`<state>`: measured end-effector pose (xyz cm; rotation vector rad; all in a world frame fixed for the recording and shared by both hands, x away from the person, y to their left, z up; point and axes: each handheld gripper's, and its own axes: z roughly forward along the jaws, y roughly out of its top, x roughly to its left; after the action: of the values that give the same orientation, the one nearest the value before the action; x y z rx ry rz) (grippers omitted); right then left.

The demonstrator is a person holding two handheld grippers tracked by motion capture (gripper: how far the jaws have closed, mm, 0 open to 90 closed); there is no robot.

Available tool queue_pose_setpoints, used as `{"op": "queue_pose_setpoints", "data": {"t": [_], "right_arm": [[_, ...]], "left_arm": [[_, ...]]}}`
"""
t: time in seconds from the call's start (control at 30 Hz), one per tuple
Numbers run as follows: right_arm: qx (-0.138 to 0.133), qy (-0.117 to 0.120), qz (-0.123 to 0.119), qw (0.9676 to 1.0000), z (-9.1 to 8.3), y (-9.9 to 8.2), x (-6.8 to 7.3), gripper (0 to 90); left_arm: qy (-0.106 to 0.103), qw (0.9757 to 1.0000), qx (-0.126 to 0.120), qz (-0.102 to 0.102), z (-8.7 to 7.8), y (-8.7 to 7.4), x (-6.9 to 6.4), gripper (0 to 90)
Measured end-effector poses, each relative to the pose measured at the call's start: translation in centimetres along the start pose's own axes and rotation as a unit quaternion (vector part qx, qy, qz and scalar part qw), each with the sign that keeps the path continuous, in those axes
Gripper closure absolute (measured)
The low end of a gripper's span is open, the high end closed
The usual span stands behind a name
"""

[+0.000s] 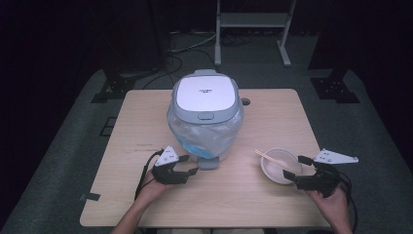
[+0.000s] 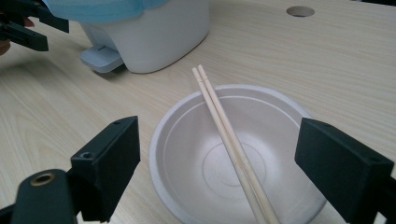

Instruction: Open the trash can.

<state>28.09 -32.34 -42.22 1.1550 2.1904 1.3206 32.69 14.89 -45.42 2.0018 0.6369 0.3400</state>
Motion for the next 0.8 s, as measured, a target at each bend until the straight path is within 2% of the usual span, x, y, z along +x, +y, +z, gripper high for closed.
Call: {"op": "queue_pose_setpoints", "data": {"t": [0.3,0.43,0.8], "right_arm": [[-0.001,0.001,-0.002,1.0000,-0.1,0.0,0.0,12.7],[-0.001,0.002,-0.003,1.0000,0.0,0.0,0.1,12.7],[0.002,0.004,-0.007,1.0000,0.1,0.1,0.3,12.8]], "left_arm": [[-0.009,0.9997,0.010,0.021,1.1,0.2,-0.2,55.4],[-0.015,0.9994,0.013,0.028,1.6,0.3,-0.3,64.7],[-0.022,0.9986,0.022,0.044,3.4,0.5,-0.7,75.3]]}}
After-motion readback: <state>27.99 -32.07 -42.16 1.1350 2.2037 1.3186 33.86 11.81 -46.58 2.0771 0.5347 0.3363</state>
